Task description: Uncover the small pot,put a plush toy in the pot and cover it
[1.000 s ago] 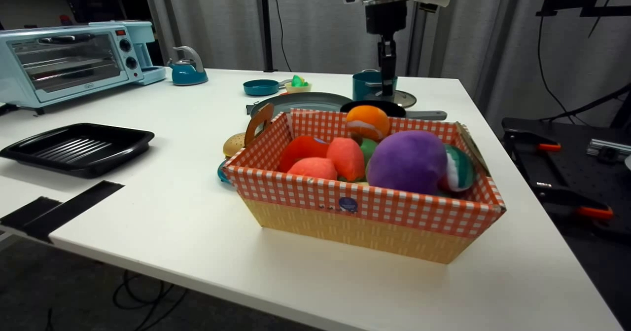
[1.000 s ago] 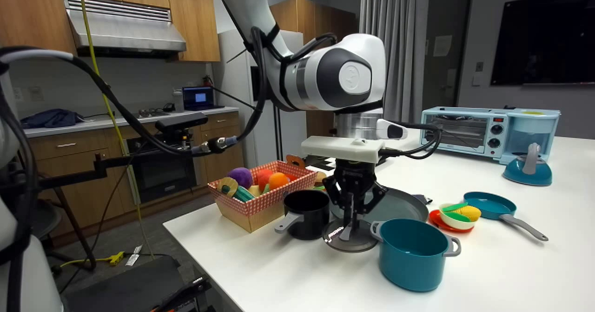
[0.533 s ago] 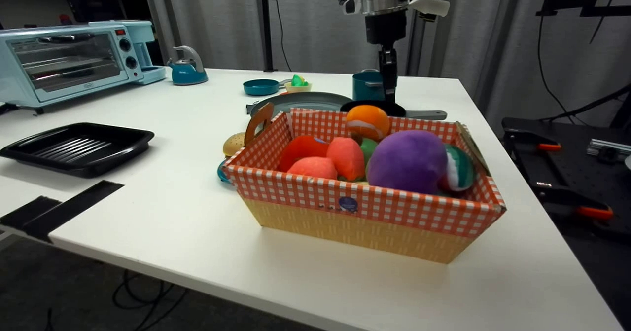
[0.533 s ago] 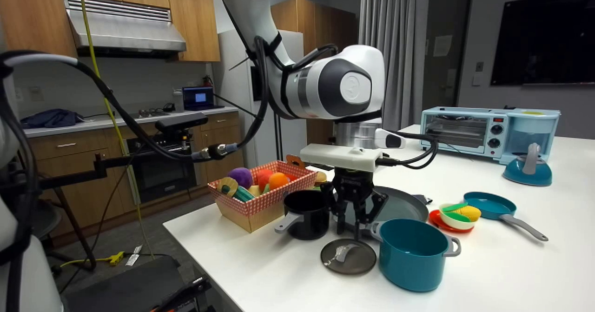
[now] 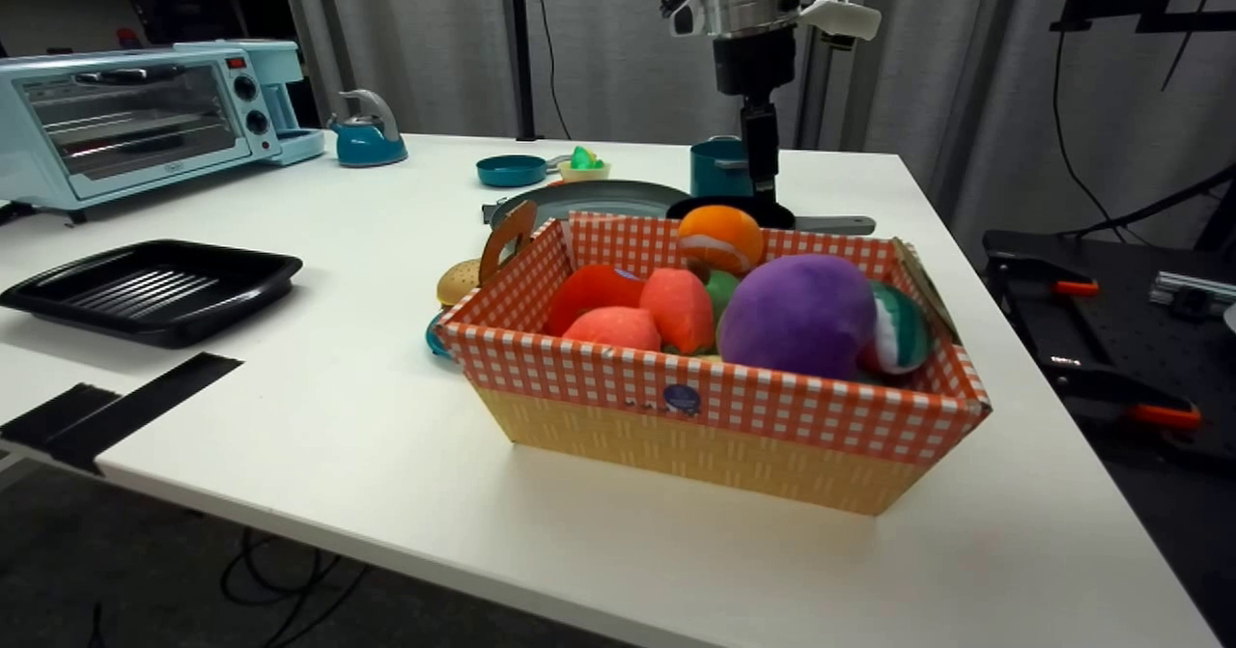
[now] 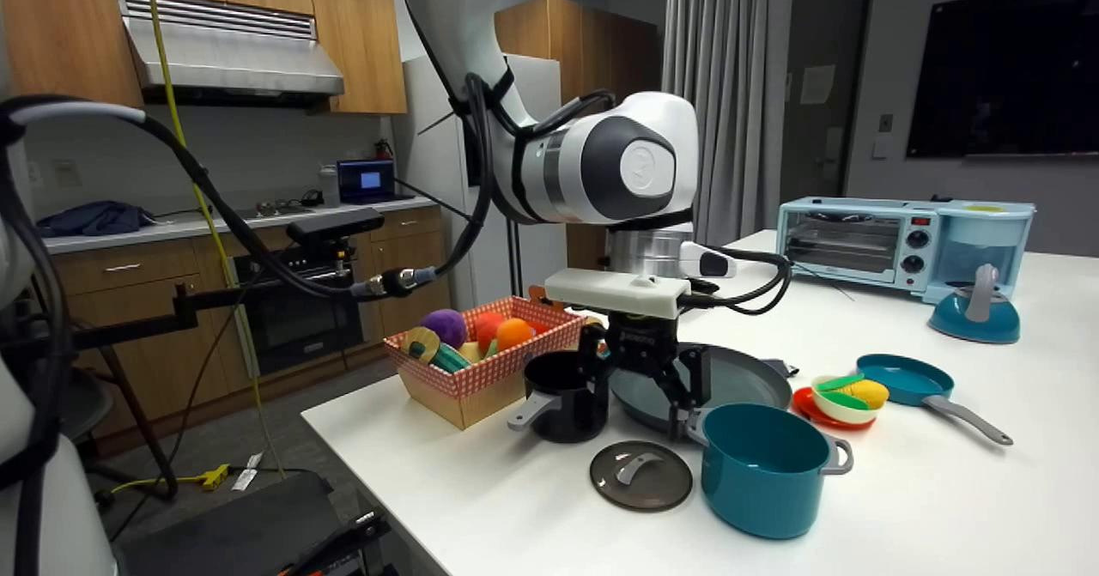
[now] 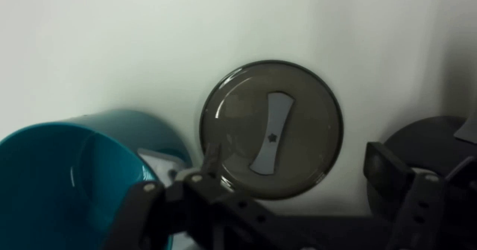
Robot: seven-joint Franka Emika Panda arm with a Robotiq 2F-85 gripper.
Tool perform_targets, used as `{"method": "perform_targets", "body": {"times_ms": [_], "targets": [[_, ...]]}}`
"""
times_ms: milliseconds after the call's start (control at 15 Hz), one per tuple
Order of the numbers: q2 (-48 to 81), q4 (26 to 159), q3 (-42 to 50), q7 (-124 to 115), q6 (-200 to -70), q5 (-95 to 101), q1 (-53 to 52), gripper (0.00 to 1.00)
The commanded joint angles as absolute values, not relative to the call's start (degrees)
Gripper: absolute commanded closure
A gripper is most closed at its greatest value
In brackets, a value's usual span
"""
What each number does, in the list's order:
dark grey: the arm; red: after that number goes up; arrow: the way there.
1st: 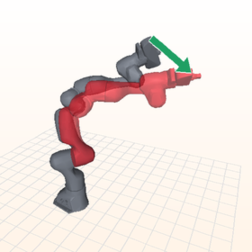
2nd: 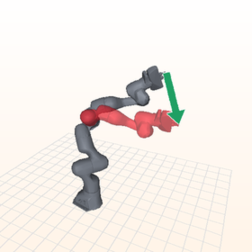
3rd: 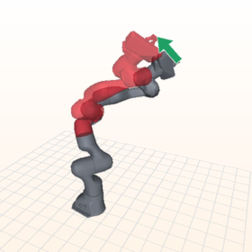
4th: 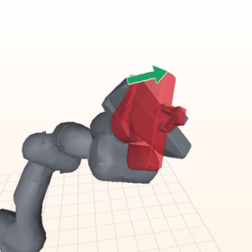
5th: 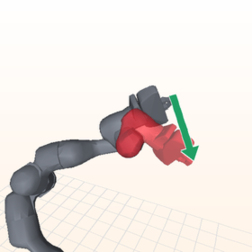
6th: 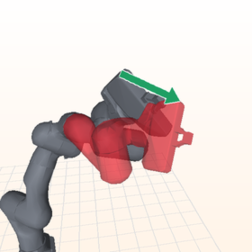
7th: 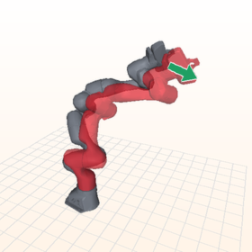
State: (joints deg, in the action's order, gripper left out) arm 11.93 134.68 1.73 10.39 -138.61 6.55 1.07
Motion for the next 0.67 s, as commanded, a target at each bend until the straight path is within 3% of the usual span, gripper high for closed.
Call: {"method": "perform_targets", "body": {"times_ms": [0,600], "targets": [[10.18,134.13,2.38,7.49,-138.14,10.11,0.74,0.0],[2.12,136.25,1.16,4.86,-136.09,12.94,-0.59,0.0]]}}
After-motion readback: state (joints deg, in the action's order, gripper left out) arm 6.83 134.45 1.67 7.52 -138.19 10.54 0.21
